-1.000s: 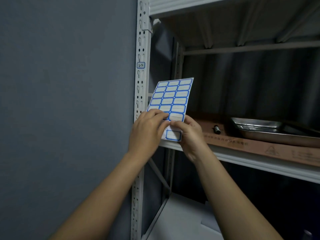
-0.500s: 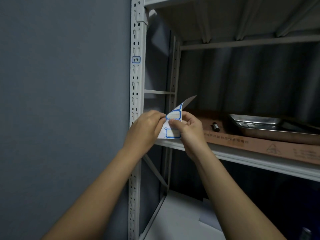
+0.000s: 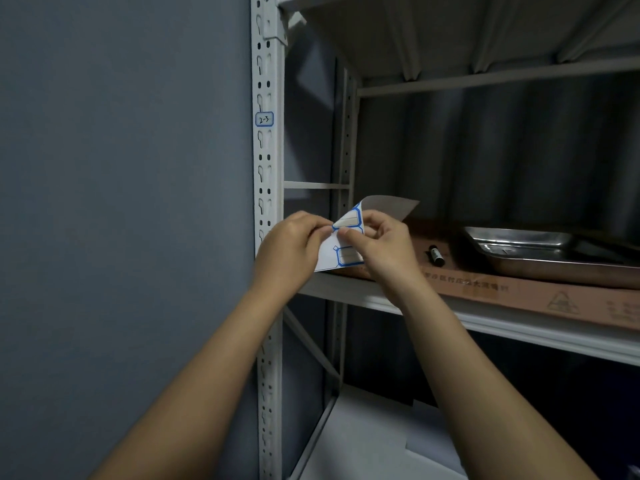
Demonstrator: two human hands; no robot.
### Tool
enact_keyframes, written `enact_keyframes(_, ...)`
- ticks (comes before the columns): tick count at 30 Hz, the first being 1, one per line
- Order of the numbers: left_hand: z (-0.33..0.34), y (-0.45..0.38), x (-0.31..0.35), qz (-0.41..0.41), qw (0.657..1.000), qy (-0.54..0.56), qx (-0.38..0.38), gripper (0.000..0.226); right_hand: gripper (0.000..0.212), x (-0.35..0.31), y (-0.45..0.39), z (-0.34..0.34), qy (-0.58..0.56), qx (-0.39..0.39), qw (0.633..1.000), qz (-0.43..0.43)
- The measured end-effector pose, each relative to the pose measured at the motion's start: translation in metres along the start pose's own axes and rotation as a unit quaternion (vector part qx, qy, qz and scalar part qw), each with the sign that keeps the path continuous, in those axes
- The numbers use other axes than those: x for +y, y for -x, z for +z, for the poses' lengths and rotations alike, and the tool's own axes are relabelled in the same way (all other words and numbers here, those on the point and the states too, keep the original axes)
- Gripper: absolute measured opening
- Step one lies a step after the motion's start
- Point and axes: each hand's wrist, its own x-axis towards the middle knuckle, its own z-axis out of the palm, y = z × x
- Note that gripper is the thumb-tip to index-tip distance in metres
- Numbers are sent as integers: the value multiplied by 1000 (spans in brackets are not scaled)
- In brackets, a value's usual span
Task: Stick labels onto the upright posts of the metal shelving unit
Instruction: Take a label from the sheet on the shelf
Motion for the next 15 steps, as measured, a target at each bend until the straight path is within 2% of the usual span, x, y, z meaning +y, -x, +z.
enact_keyframes(4,5,-13,3,-139,982,128,-19,13,17,1,-10,-3,27,8,1000,3)
enact_keyframes(9,15,-27,3,-216,958,184,-34,25,14,11,-18,-11,19,22,999,42)
enact_keyframes(15,36,-52,-12,-300,909,272,95,24,17,20,-35,-25,9,79,994,68)
